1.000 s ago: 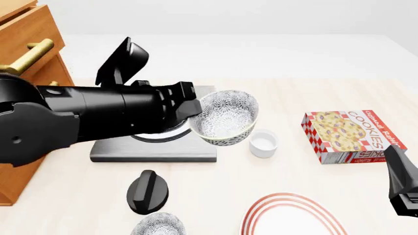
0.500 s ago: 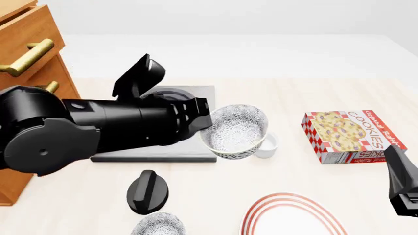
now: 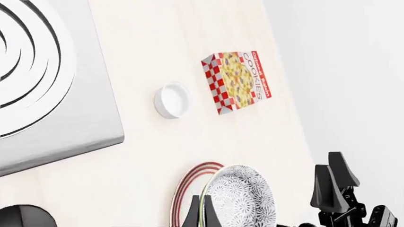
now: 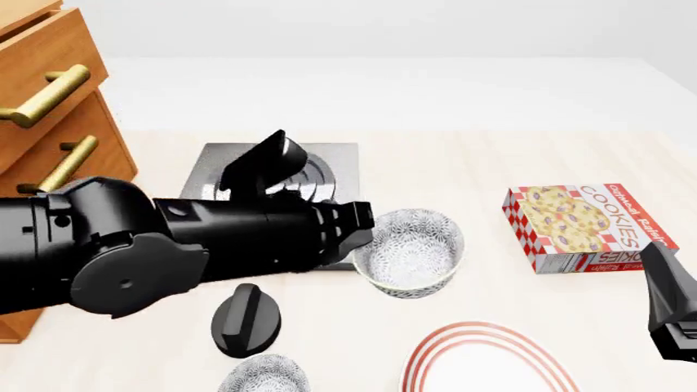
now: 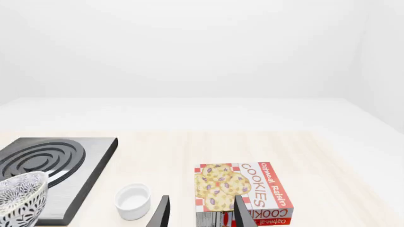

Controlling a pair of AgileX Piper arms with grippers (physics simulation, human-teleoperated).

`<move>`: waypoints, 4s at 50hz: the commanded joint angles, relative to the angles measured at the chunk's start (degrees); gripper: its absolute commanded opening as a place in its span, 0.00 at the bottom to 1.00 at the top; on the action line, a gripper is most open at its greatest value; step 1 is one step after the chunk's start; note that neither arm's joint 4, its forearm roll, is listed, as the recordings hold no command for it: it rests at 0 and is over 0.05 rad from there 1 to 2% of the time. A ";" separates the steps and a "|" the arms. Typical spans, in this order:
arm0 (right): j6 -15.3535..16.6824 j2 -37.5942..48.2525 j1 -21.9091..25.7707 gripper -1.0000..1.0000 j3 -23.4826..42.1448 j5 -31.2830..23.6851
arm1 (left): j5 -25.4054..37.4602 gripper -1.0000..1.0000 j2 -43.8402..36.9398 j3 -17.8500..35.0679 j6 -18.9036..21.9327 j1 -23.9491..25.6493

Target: Pick the akita bowl on the wooden cabinet and place it on the plate.

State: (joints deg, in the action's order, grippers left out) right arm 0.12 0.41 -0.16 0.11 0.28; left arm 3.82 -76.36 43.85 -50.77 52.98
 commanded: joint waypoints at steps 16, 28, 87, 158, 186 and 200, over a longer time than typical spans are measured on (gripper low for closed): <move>0.00 0.00 0.00 1.00 0.00 0.00 | -4.42 0.00 -4.82 -0.16 -1.26 3.54; 0.00 0.00 0.00 1.00 0.00 0.00 | -5.21 0.00 -5.99 -0.36 -1.62 4.16; 0.00 0.00 0.00 1.00 0.00 0.00 | -11.88 0.00 -14.44 -0.49 -5.12 8.30; 0.00 0.00 0.00 1.00 0.00 0.00 | -17.70 0.00 -22.31 0.14 -7.43 9.41; 0.00 0.00 0.00 1.00 0.00 0.00 | -18.54 0.00 -24.86 1.14 -7.90 9.87; 0.00 0.00 0.00 1.00 0.00 0.00 | -19.37 0.00 -26.01 1.34 -8.32 10.08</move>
State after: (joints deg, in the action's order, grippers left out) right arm 0.12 0.41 -0.16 0.11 0.28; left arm -14.85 -101.83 44.81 -58.78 62.92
